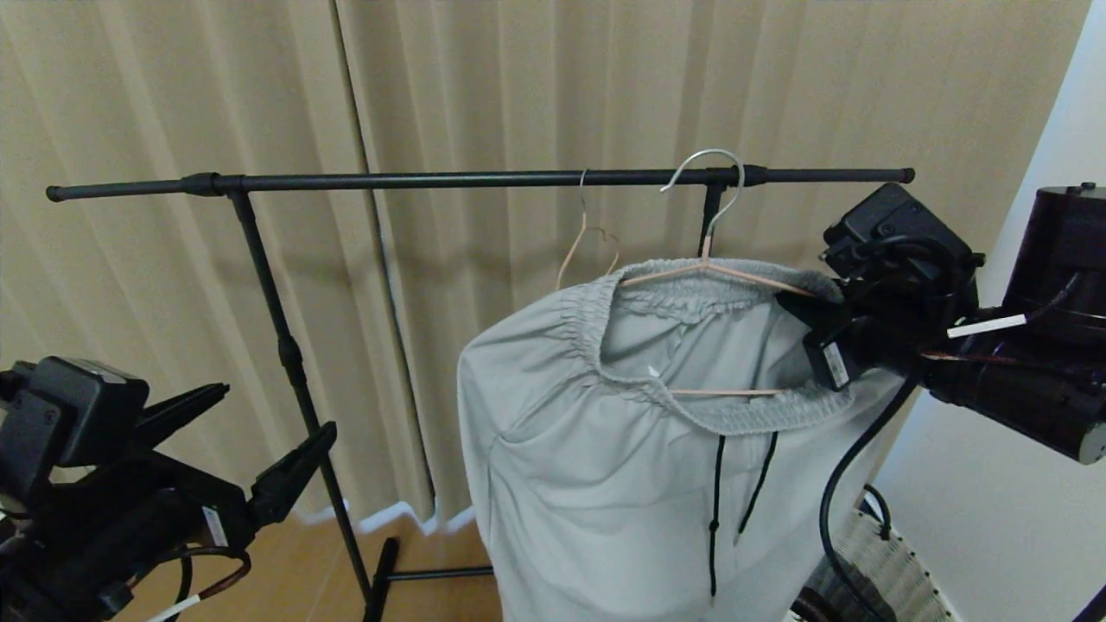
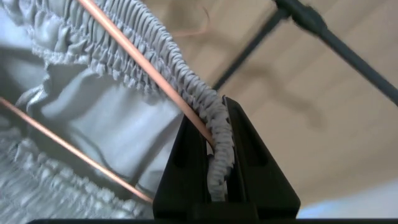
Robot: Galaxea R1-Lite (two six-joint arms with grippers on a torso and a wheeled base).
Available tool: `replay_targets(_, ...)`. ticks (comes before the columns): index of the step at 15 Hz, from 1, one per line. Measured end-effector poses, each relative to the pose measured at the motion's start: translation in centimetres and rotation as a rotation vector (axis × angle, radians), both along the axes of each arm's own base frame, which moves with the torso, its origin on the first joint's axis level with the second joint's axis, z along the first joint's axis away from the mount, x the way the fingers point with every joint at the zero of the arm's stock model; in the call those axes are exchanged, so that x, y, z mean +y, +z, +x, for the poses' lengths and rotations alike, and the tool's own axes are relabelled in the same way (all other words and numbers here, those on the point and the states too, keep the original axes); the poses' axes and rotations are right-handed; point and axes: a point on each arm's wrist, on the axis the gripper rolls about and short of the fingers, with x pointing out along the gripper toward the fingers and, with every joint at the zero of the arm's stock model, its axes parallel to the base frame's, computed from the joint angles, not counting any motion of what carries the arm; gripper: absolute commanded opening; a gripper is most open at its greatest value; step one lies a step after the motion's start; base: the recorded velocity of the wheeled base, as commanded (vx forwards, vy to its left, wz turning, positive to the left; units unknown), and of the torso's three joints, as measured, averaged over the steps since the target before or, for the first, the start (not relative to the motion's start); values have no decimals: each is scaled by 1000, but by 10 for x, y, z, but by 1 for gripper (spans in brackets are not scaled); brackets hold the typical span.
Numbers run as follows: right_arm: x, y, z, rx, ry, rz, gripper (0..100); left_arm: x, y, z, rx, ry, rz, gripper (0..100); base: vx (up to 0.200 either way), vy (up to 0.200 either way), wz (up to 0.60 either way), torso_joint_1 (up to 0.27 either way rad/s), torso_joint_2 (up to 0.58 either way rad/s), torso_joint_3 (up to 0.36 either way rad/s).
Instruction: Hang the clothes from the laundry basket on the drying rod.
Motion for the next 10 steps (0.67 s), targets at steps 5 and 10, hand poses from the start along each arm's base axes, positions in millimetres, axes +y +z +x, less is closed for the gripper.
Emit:
replay_targets(5, -23, -1, -13, 103, -86, -53, 0, 5, -4, -9, 0, 9, 9, 100, 0, 0, 0, 0, 0, 0)
replay_targets(10, -45, -4, -28, 192, -171, -28, 0, 8, -4, -10, -10, 27, 34, 100, 0, 0, 0, 0, 0, 0)
